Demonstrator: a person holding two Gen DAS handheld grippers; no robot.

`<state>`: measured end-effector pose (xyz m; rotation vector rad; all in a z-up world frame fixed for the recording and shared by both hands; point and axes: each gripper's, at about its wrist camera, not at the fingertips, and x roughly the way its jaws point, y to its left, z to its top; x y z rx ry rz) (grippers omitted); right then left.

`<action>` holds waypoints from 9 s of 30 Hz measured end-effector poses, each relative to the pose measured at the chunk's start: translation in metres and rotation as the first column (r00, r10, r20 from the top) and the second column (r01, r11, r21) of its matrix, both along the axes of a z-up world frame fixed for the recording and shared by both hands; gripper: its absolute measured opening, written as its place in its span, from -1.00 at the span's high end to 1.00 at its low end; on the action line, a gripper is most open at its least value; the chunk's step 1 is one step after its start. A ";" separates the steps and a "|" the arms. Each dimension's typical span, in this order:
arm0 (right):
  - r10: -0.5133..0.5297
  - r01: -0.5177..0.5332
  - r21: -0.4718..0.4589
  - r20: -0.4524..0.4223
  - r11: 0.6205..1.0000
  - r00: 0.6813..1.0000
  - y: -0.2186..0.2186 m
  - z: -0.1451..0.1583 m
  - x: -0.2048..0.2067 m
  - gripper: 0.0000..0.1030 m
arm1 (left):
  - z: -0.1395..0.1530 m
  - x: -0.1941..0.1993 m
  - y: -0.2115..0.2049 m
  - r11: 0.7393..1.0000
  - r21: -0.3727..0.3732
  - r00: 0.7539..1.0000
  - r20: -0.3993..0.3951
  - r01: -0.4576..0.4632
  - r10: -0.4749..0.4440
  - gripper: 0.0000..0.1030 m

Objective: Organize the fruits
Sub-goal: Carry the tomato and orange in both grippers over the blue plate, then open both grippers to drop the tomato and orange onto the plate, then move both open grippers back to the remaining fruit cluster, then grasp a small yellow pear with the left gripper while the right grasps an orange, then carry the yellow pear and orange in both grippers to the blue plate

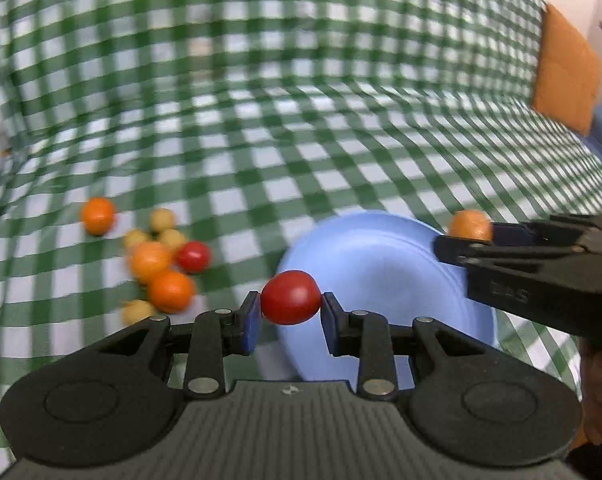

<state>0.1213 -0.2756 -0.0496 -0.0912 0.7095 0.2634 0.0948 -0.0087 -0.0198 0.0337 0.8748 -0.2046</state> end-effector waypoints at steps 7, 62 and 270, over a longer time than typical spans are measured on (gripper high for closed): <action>-0.049 0.045 -0.035 -0.116 0.998 0.992 -0.007 -0.019 0.008 0.19 | -0.014 0.007 -0.024 0.996 0.007 0.996 -0.027 0.091 -0.090 0.31; -0.054 0.051 -0.033 -0.083 0.998 0.995 -0.007 -0.012 0.009 0.04 | -0.009 0.000 -0.028 0.998 -0.032 0.998 -0.016 0.056 -0.057 0.23; -0.035 0.033 0.101 0.027 0.994 0.999 -0.023 0.018 0.032 0.26 | 0.005 0.032 0.044 0.996 -0.091 0.992 0.126 -0.011 0.023 0.49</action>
